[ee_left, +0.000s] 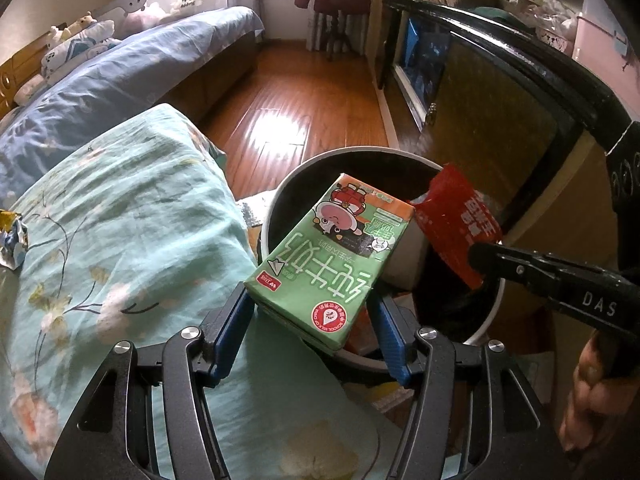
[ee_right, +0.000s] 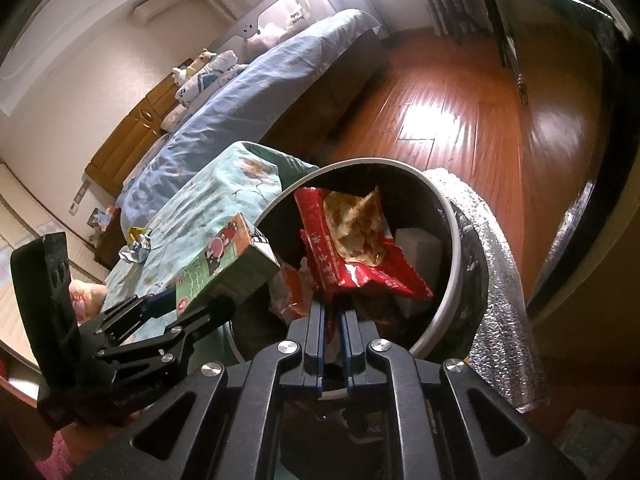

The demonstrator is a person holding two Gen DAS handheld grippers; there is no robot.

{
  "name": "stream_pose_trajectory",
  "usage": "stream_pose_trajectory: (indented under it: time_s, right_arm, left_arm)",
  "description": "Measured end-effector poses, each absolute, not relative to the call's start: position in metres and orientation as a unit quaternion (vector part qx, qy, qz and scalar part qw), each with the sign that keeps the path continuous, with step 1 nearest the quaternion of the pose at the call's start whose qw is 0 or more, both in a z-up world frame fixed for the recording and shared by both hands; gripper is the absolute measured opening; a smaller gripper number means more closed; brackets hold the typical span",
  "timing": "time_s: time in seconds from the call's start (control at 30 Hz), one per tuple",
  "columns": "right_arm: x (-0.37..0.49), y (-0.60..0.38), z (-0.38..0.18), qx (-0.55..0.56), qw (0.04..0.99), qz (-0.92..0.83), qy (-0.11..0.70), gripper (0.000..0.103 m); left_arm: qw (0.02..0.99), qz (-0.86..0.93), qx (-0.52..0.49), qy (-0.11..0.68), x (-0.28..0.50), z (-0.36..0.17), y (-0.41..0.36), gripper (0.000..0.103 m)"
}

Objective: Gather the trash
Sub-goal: 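Open both tools to drop the milk carton and chip bag into the bin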

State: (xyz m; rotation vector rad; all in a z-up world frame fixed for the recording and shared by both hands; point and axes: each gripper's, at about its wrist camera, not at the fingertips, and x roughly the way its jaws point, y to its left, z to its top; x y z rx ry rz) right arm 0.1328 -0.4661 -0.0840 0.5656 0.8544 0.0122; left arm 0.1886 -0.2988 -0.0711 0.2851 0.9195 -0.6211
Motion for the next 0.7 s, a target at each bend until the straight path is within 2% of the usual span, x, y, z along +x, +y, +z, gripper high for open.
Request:
stream_pose_trajectory:
  time_s: [0.03,0.1,0.17,0.5,0.7]
  right_arm:
    - [0.133,-0.466,-0.084,0.272,0.871,0.005,0.408,0.016]
    - [0.134,-0.467,-0.084,0.274,0.871,0.005,0.407,0.031]
    - [0.134,-0.466,-0.083,0.274,0.872,0.006,0.406,0.033]
    - [0.131,-0.456,-0.079,0.269,0.874,0.009,0.405,0.036]
    - [0.133,-0.436,-0.070,0.251,0.883,0.018,0.395,0.064]
  left_arm:
    - [0.840,-0.295,0.134,0.436,0.189,-0.071,-0.298,0.059]
    - [0.839,-0.295,0.133,0.437,0.189,-0.070,-0.298,0.064]
    - [0.842,-0.295,0.132,0.433,0.190,-0.068,-0.297,0.068]
    - [0.851,-0.283,0.117,0.428,0.185,-0.063,-0.272,0.069]
    - [0.860,-0.264,0.086,0.429,0.183,-0.060,-0.236,0.071]
